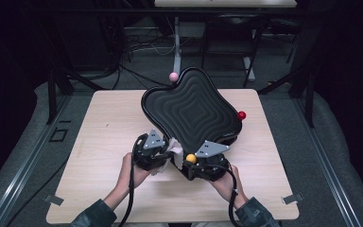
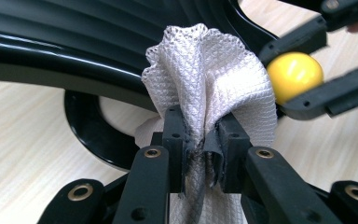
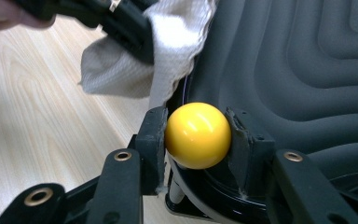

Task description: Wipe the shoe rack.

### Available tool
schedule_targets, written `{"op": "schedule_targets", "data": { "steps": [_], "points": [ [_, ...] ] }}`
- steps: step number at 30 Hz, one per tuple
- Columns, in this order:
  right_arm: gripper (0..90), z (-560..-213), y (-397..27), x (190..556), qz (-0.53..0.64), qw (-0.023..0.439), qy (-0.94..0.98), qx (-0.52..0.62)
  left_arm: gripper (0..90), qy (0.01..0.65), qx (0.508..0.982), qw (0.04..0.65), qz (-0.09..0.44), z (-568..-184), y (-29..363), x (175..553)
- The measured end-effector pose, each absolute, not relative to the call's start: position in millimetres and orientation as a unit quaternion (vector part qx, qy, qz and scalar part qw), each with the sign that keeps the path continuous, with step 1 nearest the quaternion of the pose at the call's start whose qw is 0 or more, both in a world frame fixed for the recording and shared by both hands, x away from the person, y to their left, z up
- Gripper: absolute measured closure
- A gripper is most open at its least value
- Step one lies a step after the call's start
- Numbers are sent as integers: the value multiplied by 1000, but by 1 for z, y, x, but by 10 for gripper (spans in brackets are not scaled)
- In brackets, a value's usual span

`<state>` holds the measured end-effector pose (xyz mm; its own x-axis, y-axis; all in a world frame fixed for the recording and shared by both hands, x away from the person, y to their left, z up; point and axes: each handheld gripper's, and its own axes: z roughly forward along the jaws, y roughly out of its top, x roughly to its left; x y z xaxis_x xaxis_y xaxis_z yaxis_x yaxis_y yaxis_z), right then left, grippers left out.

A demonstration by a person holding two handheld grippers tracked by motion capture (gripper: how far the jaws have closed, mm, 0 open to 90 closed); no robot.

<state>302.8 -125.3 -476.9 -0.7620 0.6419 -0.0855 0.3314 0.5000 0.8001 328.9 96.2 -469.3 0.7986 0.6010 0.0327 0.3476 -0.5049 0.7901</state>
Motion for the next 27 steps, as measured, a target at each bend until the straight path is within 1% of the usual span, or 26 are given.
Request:
{"op": "schedule_targets", "data": {
  "steps": [18,23,27],
  "points": [
    [596,-477,-125,303,410,189,845,288,768,273,865,406,110,-499,84,318],
    [596,-477,-125,303,409,189,845,288,766,265,875,393,98,-513,74,315],
    [596,-477,-125,303,408,190,845,287,765,264,874,396,101,-527,69,313]
  ]
}}
